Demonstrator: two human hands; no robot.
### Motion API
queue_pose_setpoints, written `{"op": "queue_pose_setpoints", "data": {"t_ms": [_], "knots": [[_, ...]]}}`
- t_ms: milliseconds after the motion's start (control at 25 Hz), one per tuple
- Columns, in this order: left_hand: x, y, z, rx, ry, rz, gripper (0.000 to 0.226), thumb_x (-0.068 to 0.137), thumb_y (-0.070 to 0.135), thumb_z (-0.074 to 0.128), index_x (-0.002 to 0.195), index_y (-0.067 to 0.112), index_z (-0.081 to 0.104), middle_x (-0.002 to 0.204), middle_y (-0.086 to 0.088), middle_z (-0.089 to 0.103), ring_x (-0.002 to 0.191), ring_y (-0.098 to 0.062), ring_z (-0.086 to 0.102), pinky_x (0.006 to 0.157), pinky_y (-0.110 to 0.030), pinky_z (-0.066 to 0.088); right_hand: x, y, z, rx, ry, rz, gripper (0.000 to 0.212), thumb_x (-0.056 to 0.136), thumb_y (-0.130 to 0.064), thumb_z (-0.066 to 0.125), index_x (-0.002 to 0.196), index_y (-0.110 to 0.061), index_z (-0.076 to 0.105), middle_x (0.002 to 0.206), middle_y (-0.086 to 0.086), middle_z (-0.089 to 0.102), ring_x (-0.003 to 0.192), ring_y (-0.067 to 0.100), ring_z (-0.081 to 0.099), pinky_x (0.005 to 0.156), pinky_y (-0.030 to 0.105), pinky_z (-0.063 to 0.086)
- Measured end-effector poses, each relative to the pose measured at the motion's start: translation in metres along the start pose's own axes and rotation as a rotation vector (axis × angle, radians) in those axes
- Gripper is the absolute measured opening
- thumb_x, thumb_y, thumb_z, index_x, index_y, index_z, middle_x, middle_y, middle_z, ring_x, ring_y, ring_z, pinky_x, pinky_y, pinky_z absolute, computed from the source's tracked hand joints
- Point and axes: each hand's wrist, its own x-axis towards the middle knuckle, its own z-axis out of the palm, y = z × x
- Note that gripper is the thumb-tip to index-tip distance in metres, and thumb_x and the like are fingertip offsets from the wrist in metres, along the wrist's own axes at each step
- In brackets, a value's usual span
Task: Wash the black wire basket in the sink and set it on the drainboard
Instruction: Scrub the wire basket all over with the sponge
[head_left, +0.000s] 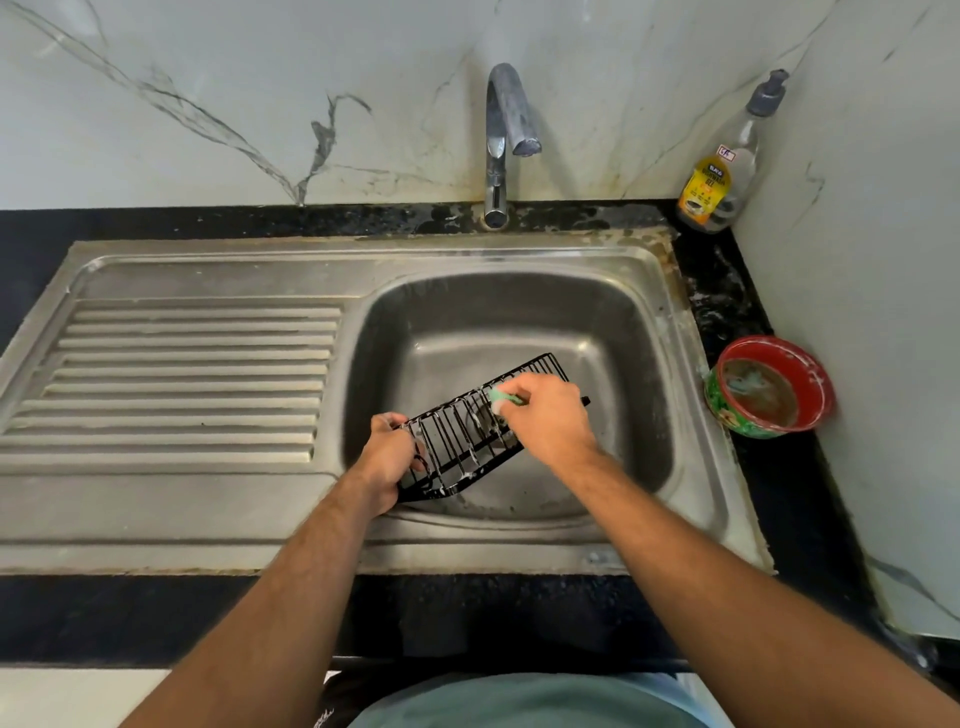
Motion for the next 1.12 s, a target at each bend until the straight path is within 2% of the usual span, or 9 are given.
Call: {"op": "queue_pose_setpoints", "data": {"t_ms": [160, 280, 480, 640, 800, 880, 920, 1040, 1120], "knots": [[-0.005, 0.002, -0.002, 0.024, -0.028, 0.003, 0.040, 0.091, -0.005, 0.032, 0.120, 0.019, 0.044, 0.079, -0.004, 0.056, 0.065, -0.016, 0.048, 0.092, -0.047, 0.046, -0.007, 0.012, -0.002, -0.119, -0.101, 0.047, 0.007, 0.093, -0.023, 0.070, 0.098, -0.022, 0.075, 0.091, -0.012, 0.070, 0.069, -0.002, 0.060, 0.061, 0.011, 0.049], [-0.008, 0.003, -0.004, 0.076, -0.087, 0.034, 0.044, 0.087, -0.007, 0.042, 0.121, 0.022, 0.042, 0.089, -0.009, 0.057, 0.072, -0.019, 0.050, 0.070, -0.038, 0.044, -0.011, 0.020, -0.005, -0.102, -0.163, 0.105, 0.008, 0.089, -0.023, 0.074, 0.096, -0.026, 0.078, 0.085, -0.013, 0.072, 0.057, -0.004, 0.055, 0.048, 0.013, 0.044], [-0.015, 0.005, -0.003, 0.030, -0.081, 0.033, 0.036, 0.092, -0.004, 0.045, 0.116, 0.022, 0.043, 0.079, -0.006, 0.054, 0.066, -0.016, 0.045, 0.060, -0.031, 0.039, 0.005, -0.001, 0.005, 0.145, 0.002, 0.110, 0.019, 0.090, -0.025, 0.074, 0.108, -0.023, 0.078, 0.092, -0.009, 0.076, 0.064, 0.000, 0.064, 0.062, 0.017, 0.054], [-0.019, 0.009, -0.005, -0.050, -0.087, 0.013, 0.049, 0.075, 0.001, 0.053, 0.121, 0.018, 0.050, 0.084, -0.006, 0.060, 0.083, -0.023, 0.052, 0.080, -0.039, 0.045, -0.007, 0.006, 0.004, 0.032, -0.102, 0.096, 0.016, 0.095, -0.018, 0.067, 0.110, -0.020, 0.074, 0.078, -0.006, 0.072, 0.056, 0.009, 0.066, 0.056, 0.027, 0.060], [-0.035, 0.018, -0.006, -0.189, -0.104, 0.005, 0.043, 0.045, 0.017, 0.057, 0.088, 0.019, 0.061, 0.071, 0.000, 0.060, 0.086, -0.026, 0.052, 0.083, -0.041, 0.041, -0.005, 0.000, 0.007, 0.101, 0.001, 0.117, 0.013, 0.094, -0.018, 0.069, 0.103, -0.020, 0.077, 0.071, -0.004, 0.072, 0.068, 0.020, 0.074, 0.063, 0.039, 0.063], [-0.046, 0.028, -0.007, -0.277, -0.169, 0.013, 0.017, 0.068, 0.030, 0.056, 0.061, 0.018, 0.066, 0.062, -0.001, 0.061, 0.068, -0.026, 0.055, 0.067, -0.032, 0.040, -0.006, -0.004, 0.012, 0.113, 0.047, 0.122, 0.010, 0.093, -0.019, 0.068, 0.093, -0.020, 0.078, 0.067, -0.004, 0.071, 0.063, 0.017, 0.073, 0.059, 0.037, 0.063], [-0.049, 0.031, -0.008, -0.327, -0.158, 0.010, 0.033, 0.080, 0.034, 0.052, 0.058, 0.018, 0.068, 0.065, -0.002, 0.065, 0.070, -0.028, 0.058, 0.067, -0.032, 0.043, -0.008, -0.005, 0.014, 0.119, 0.071, 0.131, 0.012, 0.093, -0.019, 0.068, 0.088, -0.020, 0.078, 0.065, -0.003, 0.071, 0.062, 0.016, 0.073, 0.058, 0.036, 0.062], [-0.047, 0.043, -0.003, 0.081, -0.083, 0.219, 0.059, 0.060, 0.067, 0.071, 0.106, 0.030, 0.068, 0.113, 0.001, 0.064, 0.111, -0.024, 0.058, 0.097, -0.039, 0.046, -0.010, -0.008, 0.016, 0.126, 0.110, 0.156, 0.018, 0.092, -0.018, 0.065, 0.078, -0.020, 0.075, 0.060, -0.004, 0.069, 0.060, 0.019, 0.072, 0.056, 0.034, 0.061], [-0.054, 0.052, 0.004, 0.478, -0.084, 0.264, 0.065, 0.060, 0.059, 0.081, 0.118, 0.037, 0.060, 0.119, 0.005, 0.058, 0.111, -0.017, 0.056, 0.096, -0.033, 0.046, -0.012, -0.010, 0.016, 0.139, 0.103, 0.158, 0.013, 0.093, -0.019, 0.065, 0.089, -0.021, 0.078, 0.062, -0.005, 0.070, 0.061, 0.020, 0.072, 0.056, 0.036, 0.061]]}}
